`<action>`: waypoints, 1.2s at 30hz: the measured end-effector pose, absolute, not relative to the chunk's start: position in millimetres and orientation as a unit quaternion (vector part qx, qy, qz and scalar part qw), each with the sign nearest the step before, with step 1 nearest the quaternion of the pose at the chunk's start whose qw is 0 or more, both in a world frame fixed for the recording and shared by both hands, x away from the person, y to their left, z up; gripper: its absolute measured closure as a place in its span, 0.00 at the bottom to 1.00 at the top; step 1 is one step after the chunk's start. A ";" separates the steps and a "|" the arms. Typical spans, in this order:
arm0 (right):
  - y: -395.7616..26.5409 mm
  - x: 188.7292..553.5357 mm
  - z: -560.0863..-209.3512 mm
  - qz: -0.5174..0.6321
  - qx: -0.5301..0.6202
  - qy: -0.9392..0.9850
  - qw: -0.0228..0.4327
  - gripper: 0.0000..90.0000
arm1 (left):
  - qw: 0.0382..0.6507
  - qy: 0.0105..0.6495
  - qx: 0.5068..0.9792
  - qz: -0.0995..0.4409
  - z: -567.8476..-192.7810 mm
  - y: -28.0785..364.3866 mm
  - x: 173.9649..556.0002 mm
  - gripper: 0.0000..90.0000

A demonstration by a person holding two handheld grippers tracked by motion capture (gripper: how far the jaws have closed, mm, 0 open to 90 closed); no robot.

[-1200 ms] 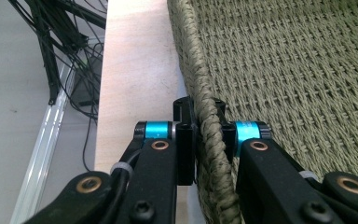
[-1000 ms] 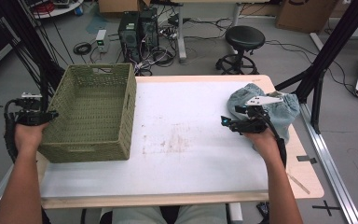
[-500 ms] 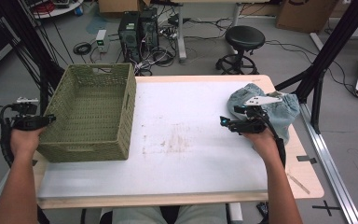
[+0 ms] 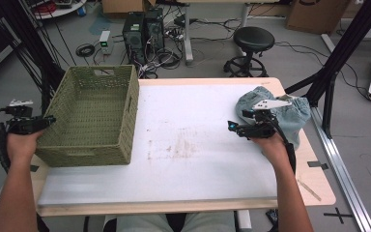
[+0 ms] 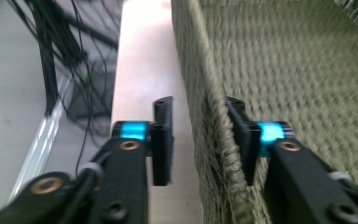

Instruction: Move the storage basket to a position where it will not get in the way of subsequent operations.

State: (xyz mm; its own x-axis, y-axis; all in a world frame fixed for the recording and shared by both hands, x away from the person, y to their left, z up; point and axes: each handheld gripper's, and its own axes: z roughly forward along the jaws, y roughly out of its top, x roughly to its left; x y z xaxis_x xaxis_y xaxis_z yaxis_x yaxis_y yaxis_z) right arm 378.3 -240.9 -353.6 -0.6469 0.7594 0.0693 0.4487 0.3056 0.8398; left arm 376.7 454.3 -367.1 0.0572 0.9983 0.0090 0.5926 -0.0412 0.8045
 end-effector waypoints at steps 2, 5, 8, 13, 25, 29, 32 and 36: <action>-240.5 378.1 -353.8 0.447 0.381 0.790 0.176 0.24 | 0.346 0.603 0.642 0.323 -361.7 455.5 370.2 0.70; -241.4 377.4 -353.2 0.448 0.381 0.789 0.176 0.24 | 0.362 0.585 0.623 0.373 -350.4 455.8 357.5 0.68; -243.5 375.8 -352.3 0.448 0.382 0.789 0.176 0.24 | 0.392 0.573 0.594 0.406 -338.8 455.0 343.4 0.67; -252.1 375.1 -353.2 0.447 0.381 0.789 0.181 0.24 | 0.457 0.531 0.590 0.402 -321.0 438.7 325.0 0.64; -291.2 367.6 -342.0 0.458 0.396 0.771 0.198 0.24 | 0.536 0.499 0.594 0.333 -320.5 381.0 323.2 0.25; -301.4 357.0 -345.8 0.443 0.412 0.768 0.211 0.24 | 0.564 0.469 0.595 0.328 -323.1 356.9 315.4 0.22; -307.4 351.2 -346.4 0.438 0.423 0.764 0.212 0.24 | 0.570 0.456 0.604 0.319 -322.9 342.2 315.2 0.22; -313.1 347.6 -343.3 0.447 0.421 0.759 0.214 0.24 | 0.572 0.451 0.613 0.307 -324.9 328.2 317.7 0.22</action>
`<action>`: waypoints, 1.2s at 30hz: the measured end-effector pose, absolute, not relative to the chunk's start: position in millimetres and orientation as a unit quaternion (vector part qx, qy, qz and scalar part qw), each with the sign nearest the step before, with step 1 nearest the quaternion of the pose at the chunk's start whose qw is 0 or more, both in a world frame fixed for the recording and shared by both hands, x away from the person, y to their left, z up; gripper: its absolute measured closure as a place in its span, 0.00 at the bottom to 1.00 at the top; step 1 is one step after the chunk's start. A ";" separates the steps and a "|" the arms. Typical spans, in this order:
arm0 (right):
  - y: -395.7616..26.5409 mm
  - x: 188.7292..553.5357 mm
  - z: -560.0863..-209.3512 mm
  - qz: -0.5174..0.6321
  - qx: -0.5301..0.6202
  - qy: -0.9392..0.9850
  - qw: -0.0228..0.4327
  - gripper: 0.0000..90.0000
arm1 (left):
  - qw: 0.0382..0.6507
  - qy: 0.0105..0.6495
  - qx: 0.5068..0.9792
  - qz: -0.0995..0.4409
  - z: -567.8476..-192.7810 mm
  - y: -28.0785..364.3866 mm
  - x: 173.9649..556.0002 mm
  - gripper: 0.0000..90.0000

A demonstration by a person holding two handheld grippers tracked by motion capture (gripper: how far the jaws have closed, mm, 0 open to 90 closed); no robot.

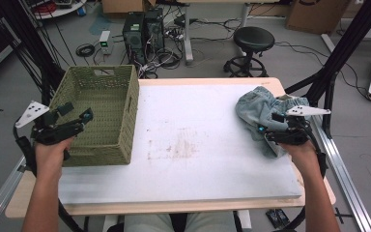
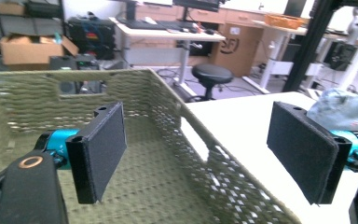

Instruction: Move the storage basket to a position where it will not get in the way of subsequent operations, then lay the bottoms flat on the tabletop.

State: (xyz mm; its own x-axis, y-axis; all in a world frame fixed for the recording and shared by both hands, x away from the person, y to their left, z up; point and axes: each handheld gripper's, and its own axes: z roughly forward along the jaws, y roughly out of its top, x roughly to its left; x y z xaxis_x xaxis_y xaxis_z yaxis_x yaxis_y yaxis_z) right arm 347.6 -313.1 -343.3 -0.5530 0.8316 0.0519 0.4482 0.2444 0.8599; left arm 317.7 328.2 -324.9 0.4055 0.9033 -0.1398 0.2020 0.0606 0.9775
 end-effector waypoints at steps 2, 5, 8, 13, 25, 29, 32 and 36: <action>-314.2 350.5 -342.2 0.450 0.422 0.758 0.212 0.24 | 0.570 0.449 0.617 0.304 -325.4 321.6 318.7 0.22; -312.6 353.7 -342.6 0.452 0.420 0.759 0.210 0.24 | 0.569 0.444 0.623 0.301 -326.3 311.1 320.0 0.22; -309.9 354.5 -343.1 0.451 0.417 0.761 0.210 0.24 | 0.570 0.433 0.633 0.294 -326.4 299.3 321.8 0.22; -304.9 354.0 -343.2 0.448 0.415 0.762 0.214 0.24 | 0.575 0.423 0.640 0.286 -324.5 285.9 322.3 0.22; -305.9 369.6 -353.4 0.416 0.449 0.755 0.236 0.24 | 0.576 0.400 0.668 0.249 -334.5 242.6 323.2 0.22; -303.6 380.1 -360.8 0.391 0.466 0.752 0.253 0.24 | 0.583 0.386 0.673 0.243 -335.4 223.9 321.4 0.22; -302.0 389.6 -367.9 0.373 0.474 0.758 0.249 0.24 | 0.586 0.377 0.677 0.238 -338.6 209.2 320.6 0.22; -300.2 401.5 -377.8 0.348 0.484 0.766 0.242 0.24 | 0.588 0.366 0.682 0.233 -343.8 191.2 319.3 0.23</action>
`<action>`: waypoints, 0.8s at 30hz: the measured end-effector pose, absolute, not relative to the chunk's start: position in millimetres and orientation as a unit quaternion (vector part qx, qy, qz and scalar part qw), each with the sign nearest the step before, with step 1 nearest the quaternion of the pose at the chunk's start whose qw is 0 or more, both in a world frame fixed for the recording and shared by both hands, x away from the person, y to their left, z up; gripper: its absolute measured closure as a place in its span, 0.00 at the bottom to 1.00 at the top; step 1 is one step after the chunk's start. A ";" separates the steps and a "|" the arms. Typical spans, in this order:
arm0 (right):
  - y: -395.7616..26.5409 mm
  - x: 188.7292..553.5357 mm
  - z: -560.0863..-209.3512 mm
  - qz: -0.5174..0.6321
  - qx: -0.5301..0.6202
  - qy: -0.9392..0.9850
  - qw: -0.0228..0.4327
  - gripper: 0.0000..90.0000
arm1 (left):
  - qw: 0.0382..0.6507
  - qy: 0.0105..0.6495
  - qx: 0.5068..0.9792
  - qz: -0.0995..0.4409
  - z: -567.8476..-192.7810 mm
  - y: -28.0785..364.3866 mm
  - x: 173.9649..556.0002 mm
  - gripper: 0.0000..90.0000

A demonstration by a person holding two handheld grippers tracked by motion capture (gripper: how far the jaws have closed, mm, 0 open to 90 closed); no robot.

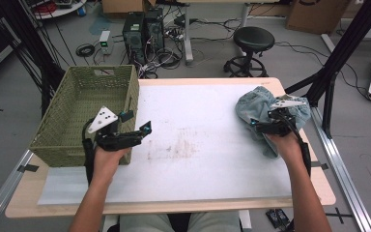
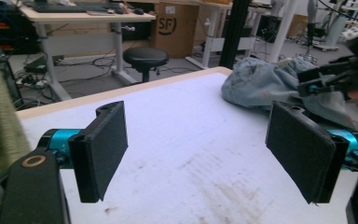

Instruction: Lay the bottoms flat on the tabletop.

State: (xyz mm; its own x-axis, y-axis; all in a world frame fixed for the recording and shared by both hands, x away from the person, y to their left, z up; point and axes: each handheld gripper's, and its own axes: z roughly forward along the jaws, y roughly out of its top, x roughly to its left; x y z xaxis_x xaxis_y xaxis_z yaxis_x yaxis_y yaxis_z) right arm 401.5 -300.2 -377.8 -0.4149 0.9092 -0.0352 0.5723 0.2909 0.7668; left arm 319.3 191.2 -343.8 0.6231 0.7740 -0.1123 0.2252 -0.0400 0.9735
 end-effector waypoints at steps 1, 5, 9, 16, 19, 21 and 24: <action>-299.9 403.4 -379.4 0.344 0.486 0.766 0.244 0.24 | 0.587 0.361 0.687 0.230 -344.8 185.8 319.6 0.23; -299.3 411.5 -386.3 0.319 0.492 0.770 0.252 0.32 | 0.585 0.354 0.695 0.223 -349.1 173.1 322.7 0.23; -301.3 417.9 -392.1 0.300 0.502 0.772 0.248 0.55 | 0.586 0.348 0.700 0.214 -355.4 163.8 324.7 0.23; -301.1 414.9 -391.3 0.319 0.478 0.783 0.239 0.96 | 0.583 0.348 0.705 0.206 -363.5 161.3 325.8 0.24; -299.9 410.2 -386.9 0.336 0.461 0.786 0.239 0.97 | 0.581 0.350 0.706 0.204 -366.9 161.3 325.7 0.24; -299.5 406.7 -383.2 0.351 0.453 0.784 0.239 0.97 | 0.581 0.350 0.707 0.202 -368.9 160.9 325.5 0.24; -297.5 401.9 -378.6 0.365 0.440 0.785 0.237 0.98 | 0.581 0.348 0.708 0.200 -371.9 160.0 325.0 0.25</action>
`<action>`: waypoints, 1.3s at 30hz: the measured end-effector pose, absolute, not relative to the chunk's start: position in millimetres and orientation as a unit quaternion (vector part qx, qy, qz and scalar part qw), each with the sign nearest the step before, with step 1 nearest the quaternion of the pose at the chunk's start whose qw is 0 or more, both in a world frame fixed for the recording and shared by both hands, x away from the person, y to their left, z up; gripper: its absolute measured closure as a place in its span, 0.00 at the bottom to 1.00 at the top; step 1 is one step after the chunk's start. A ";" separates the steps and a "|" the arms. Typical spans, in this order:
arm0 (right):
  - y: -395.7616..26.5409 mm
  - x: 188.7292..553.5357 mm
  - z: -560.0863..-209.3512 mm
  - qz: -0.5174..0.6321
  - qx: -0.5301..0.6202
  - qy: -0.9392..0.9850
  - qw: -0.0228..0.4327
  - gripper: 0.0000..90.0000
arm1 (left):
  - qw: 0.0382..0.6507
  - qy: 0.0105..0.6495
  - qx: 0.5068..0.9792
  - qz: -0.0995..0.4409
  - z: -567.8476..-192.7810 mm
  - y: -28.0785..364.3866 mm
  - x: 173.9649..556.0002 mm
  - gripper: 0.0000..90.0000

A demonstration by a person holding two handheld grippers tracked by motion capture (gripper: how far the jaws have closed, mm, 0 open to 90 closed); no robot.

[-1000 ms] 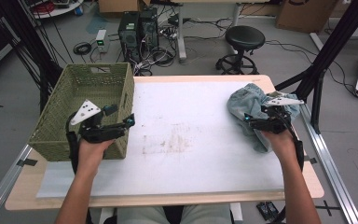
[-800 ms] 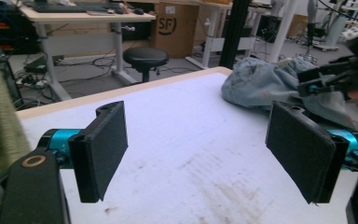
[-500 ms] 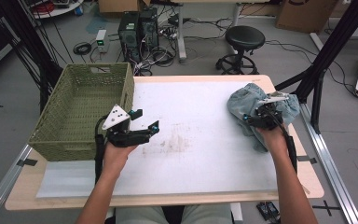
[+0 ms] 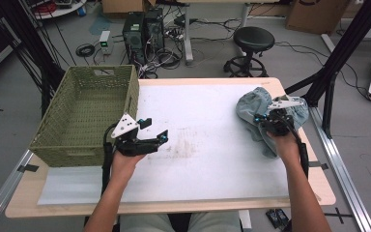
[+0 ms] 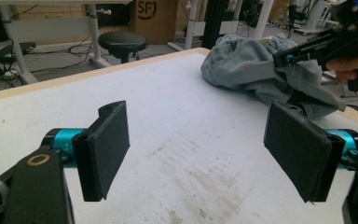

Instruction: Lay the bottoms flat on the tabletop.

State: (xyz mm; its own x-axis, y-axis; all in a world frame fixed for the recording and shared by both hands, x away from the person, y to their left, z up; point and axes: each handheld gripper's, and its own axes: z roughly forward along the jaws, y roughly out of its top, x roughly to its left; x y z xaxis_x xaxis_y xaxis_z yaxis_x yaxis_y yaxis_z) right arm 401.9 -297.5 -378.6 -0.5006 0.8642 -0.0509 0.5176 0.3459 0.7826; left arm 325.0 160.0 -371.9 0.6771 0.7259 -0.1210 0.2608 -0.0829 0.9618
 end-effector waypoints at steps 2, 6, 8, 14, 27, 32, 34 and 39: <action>-295.7 398.5 -374.7 0.380 0.433 0.784 0.231 0.98 | 0.581 0.347 0.709 0.199 -372.7 159.6 324.9 0.25; -287.8 390.0 -361.6 0.403 0.407 0.787 0.230 0.98 | 0.585 0.348 0.705 0.201 -372.5 160.7 324.8 0.25; -282.5 384.9 -354.0 0.419 0.389 0.789 0.226 0.98 | 0.585 0.348 0.705 0.202 -372.0 162.0 324.6 0.25; -256.3 369.9 -328.7 0.475 0.327 0.792 0.200 0.98 | 0.589 0.348 0.700 0.202 -371.3 164.7 323.3 0.25; -210.7 362.5 -328.1 0.492 0.257 0.820 0.140 0.86 | 0.590 0.347 0.703 0.191 -377.6 166.1 322.7 0.25; -240.9 360.5 -333.2 0.498 0.299 0.799 0.157 0.75 | 0.590 0.348 0.705 0.184 -381.7 161.7 325.0 0.25; -254.2 359.5 -336.5 0.484 0.323 0.794 0.176 0.67 | 0.588 0.346 0.709 0.180 -383.9 158.4 326.1 0.26; -282.4 368.4 -358.8 0.395 0.422 0.786 0.220 0.45 | 0.587 0.341 0.714 0.170 -389.4 147.7 329.6 0.27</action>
